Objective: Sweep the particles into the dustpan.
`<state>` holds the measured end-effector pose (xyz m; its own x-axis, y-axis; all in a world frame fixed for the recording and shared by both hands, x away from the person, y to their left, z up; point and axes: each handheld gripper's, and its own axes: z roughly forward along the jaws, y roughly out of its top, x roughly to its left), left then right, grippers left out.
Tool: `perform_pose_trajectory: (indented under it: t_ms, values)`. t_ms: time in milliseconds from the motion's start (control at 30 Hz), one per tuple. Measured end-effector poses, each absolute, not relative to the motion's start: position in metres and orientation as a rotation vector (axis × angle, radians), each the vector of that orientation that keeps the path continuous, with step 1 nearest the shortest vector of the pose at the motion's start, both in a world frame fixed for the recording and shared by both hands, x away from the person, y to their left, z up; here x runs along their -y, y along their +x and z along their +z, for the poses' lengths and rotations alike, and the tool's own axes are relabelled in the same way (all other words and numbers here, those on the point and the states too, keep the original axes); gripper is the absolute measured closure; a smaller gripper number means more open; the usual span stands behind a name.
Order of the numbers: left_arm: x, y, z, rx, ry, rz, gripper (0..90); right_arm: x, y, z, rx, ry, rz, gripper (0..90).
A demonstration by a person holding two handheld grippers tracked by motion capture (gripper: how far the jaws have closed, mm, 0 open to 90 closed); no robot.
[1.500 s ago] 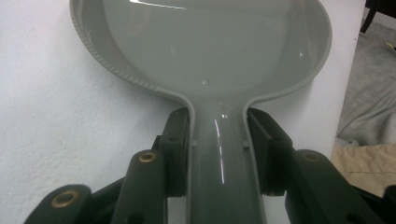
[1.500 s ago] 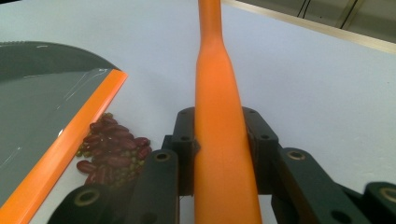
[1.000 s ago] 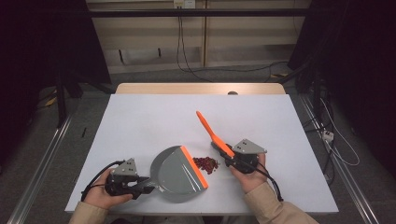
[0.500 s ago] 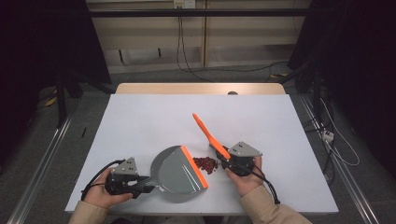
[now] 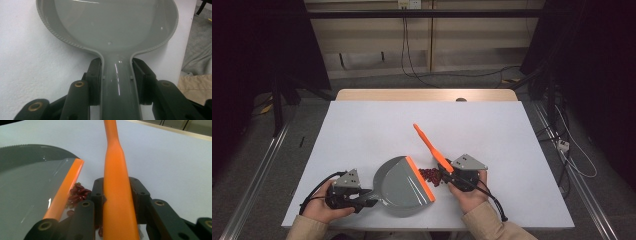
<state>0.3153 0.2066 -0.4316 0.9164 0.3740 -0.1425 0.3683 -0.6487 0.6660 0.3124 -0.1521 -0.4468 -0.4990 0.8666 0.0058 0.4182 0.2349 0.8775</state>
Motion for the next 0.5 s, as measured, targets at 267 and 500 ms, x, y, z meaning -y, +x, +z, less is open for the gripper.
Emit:
perform_pose_trajectory:
  t_ms: [267, 500]
  values:
    - [-0.207, 0.315, -0.432, -0.530, 2.335, 0.011, 62.3, 0.143, 0.310, -0.447, -2.023, 1.182, 1.222, 69.6]
    - [-0.207, 0.316, -0.431, -0.521, 2.338, 0.004, 62.4, 0.137, 0.308, -0.447, -2.024, 1.209, 1.264, 69.5]
